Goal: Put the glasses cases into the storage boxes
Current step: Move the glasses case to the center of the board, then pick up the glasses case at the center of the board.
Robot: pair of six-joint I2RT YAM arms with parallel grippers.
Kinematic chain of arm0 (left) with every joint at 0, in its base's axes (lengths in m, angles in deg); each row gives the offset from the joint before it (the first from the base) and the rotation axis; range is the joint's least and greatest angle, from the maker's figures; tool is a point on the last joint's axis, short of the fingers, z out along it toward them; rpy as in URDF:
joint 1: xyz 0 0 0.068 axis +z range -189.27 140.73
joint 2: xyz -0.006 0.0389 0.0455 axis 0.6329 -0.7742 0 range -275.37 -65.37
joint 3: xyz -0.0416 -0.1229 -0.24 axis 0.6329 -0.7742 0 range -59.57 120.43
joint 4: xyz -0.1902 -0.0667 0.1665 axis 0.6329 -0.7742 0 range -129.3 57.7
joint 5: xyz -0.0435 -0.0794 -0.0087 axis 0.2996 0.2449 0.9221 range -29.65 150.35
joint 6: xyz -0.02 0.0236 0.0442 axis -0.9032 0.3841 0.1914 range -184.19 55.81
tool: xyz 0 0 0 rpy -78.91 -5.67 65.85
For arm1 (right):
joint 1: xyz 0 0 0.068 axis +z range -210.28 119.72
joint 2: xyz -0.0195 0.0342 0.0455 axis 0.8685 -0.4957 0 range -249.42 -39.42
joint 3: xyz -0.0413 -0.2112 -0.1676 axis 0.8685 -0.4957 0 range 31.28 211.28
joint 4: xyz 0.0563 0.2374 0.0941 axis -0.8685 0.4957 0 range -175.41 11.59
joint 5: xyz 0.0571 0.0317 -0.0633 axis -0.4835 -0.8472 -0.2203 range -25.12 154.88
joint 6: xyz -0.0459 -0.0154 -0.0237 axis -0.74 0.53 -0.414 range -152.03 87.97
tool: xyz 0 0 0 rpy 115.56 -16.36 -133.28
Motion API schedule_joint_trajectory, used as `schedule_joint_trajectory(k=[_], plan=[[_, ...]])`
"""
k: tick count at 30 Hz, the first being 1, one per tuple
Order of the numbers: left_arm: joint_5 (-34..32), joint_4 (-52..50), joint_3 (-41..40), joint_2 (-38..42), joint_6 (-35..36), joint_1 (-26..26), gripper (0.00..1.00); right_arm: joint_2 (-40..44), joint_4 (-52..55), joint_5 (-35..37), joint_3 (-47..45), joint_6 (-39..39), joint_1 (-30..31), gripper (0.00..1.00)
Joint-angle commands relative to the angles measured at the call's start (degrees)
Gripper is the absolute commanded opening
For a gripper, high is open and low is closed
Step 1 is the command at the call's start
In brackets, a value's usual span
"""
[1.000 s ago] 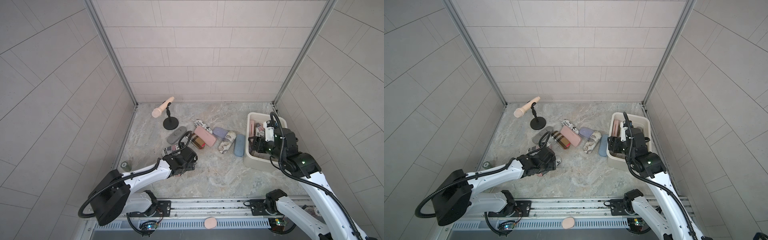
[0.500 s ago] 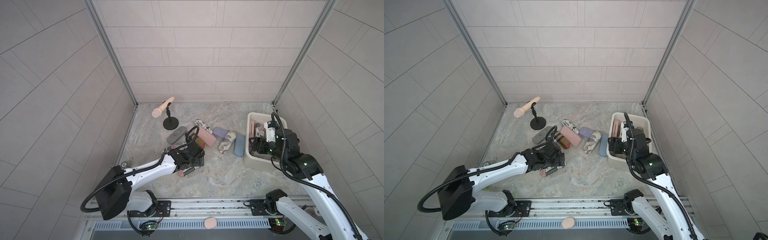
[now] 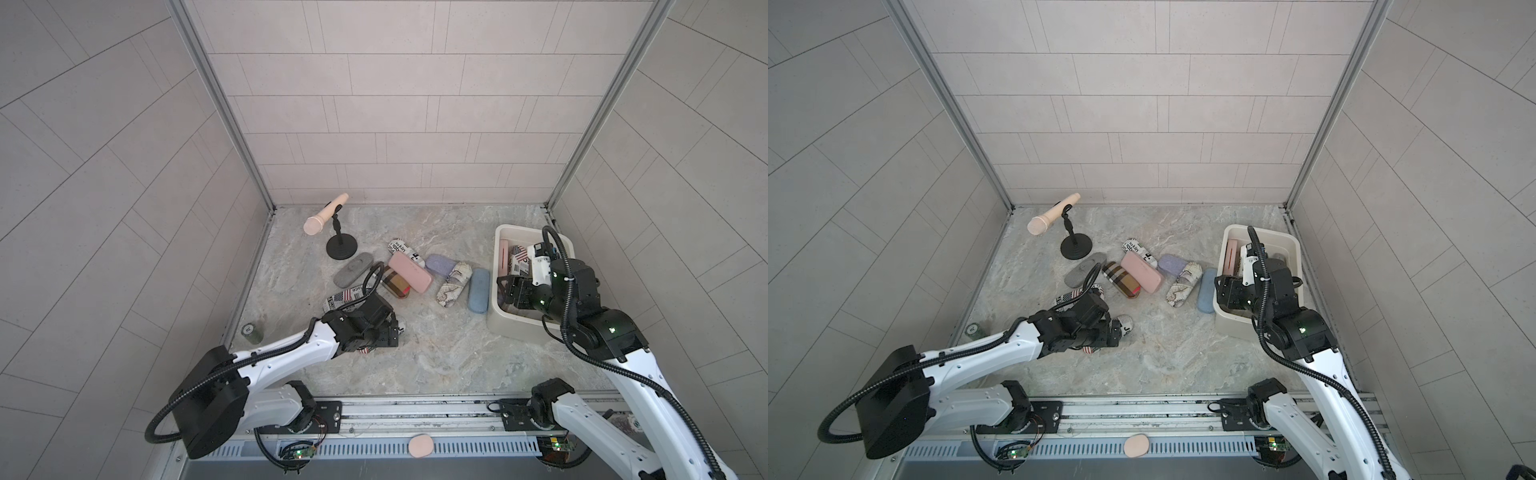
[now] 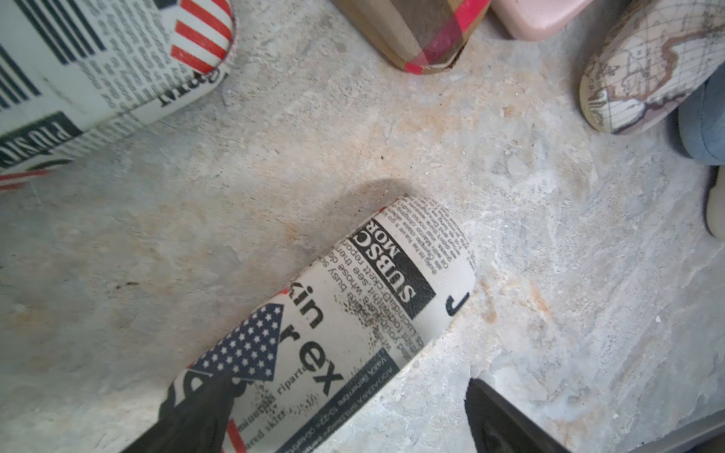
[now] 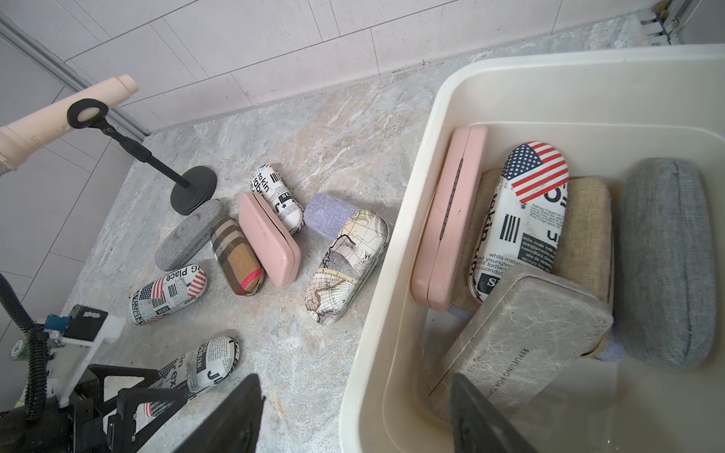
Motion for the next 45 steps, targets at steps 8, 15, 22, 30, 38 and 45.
schedule_joint_trajectory(k=[8,15,22,30,38,45], plan=[[-4.1,-0.3,0.3,1.5,-8.6,-7.2,1.0,0.3,0.3,1.1,-0.5,0.7,1.5,0.75],[-14.9,-13.0,7.2,0.8,-6.9,-7.2,1.0,0.6,0.4,1.6,-0.8,0.4,2.1,0.76],[-10.8,-12.3,8.1,-6.8,-0.6,-7.1,0.98,1.3,0.0,2.2,-1.9,1.5,2.8,0.79],[-8.4,-10.6,7.2,-12.4,2.9,-7.1,0.92,-0.5,-0.3,1.9,-1.3,1.1,3.2,0.8],[-8.5,-8.4,7.8,-14.4,4.6,-7.1,0.83,-0.9,-0.6,2.1,-1.4,1.1,3.3,0.79],[-5.3,-5.3,8.5,-19.2,0.9,-7.2,0.83,-1.2,0.4,3.0,-0.6,0.6,3.3,0.79]])
